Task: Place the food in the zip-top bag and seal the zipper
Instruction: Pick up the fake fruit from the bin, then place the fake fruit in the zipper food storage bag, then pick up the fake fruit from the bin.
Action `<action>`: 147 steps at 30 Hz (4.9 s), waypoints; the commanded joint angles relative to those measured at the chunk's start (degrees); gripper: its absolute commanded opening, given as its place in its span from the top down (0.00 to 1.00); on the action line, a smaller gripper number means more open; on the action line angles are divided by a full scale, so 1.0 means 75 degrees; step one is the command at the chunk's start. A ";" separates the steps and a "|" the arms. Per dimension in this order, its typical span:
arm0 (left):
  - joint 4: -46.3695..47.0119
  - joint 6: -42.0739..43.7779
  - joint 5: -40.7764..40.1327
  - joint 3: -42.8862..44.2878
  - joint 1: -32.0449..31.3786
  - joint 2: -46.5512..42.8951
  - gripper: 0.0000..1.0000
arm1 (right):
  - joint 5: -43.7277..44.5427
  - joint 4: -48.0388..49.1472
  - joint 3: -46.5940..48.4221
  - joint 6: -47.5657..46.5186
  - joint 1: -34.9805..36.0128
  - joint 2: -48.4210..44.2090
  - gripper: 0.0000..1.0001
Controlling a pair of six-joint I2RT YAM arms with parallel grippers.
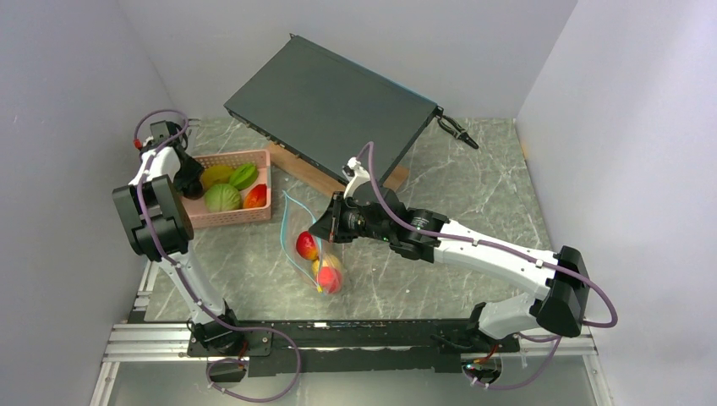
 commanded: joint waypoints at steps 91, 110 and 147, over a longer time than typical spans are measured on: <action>-0.0056 0.1488 0.7078 -0.5382 -0.4838 -1.0449 0.72 | -0.0116 0.0675 -0.0166 -0.0091 -0.0035 -0.0469 1.00; -0.0376 0.1851 0.6689 -0.5118 -0.4837 -1.0614 0.12 | -0.0162 0.0613 -0.0108 -0.0087 -0.0033 -0.0417 1.00; -0.1286 0.0146 -0.2117 -0.4982 -0.4772 -1.0470 0.00 | -0.0314 0.0575 -0.0087 -0.0216 -0.0041 -0.0379 1.00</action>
